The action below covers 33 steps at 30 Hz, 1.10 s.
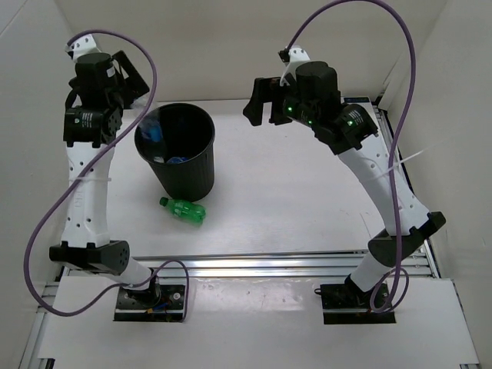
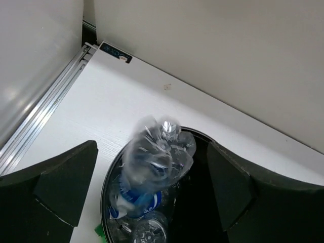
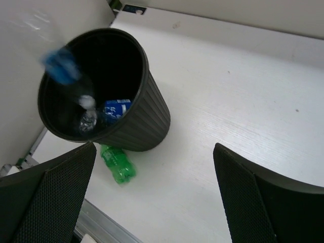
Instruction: Put the plastic bottles in the bin
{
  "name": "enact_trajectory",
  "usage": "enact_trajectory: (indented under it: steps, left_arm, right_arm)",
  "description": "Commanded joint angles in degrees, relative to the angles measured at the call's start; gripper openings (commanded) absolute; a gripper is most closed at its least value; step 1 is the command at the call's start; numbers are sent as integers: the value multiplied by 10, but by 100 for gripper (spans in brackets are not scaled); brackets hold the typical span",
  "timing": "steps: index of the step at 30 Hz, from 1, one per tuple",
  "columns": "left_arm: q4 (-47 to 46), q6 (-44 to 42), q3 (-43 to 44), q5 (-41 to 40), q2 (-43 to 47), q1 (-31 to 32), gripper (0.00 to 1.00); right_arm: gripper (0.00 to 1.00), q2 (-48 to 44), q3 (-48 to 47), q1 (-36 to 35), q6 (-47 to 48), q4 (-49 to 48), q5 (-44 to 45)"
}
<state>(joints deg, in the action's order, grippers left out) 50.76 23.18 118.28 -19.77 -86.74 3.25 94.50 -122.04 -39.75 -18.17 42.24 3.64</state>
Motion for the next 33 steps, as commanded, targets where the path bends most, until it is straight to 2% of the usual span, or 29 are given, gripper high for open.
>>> enact_trajectory:
  steps: [1,3,4,6,7,9,10,11,14,20,23,27,33]
  left_arm:
    - [-25,0,6,-28,97,9,100]
    - [-25,16,-17,-8,140,9,100]
    - [-25,27,-70,9,168,2,100]
    - [-13,104,-150,43,260,-3,100]
    - [-4,138,-238,86,290,-3,100]
    - [15,236,-328,139,364,-9,100]
    - [21,275,-415,148,385,-9,100]
    - [-6,333,-464,159,428,-9,100]
    - [-101,368,-656,224,497,-22,100]
    - [-262,393,-896,405,483,-92,100]
    - [-316,393,-962,418,483,-130,100]
    - [-368,371,-1009,452,467,-168,100]
    - [-423,359,-1014,465,410,-178,100]
  right_arm:
    - [100,-43,21,6,13,-12,32]
    - [100,-56,33,13,19,-7,37]
    - [100,-56,46,19,19,-7,37]
    - [100,-72,58,25,19,-7,37]
    - [100,-72,64,31,19,-7,37]
    - [100,-78,70,37,19,-7,37]
    - [100,-78,70,37,19,-7,37]
    - [100,-78,70,37,19,-7,32]
    - [100,-78,70,37,19,-7,27]
    - [100,-84,75,37,14,-1,2]
    - [100,-103,93,37,14,-1,2]
    - [100,-128,125,37,25,4,25]
    - [100,-150,145,37,36,9,30]
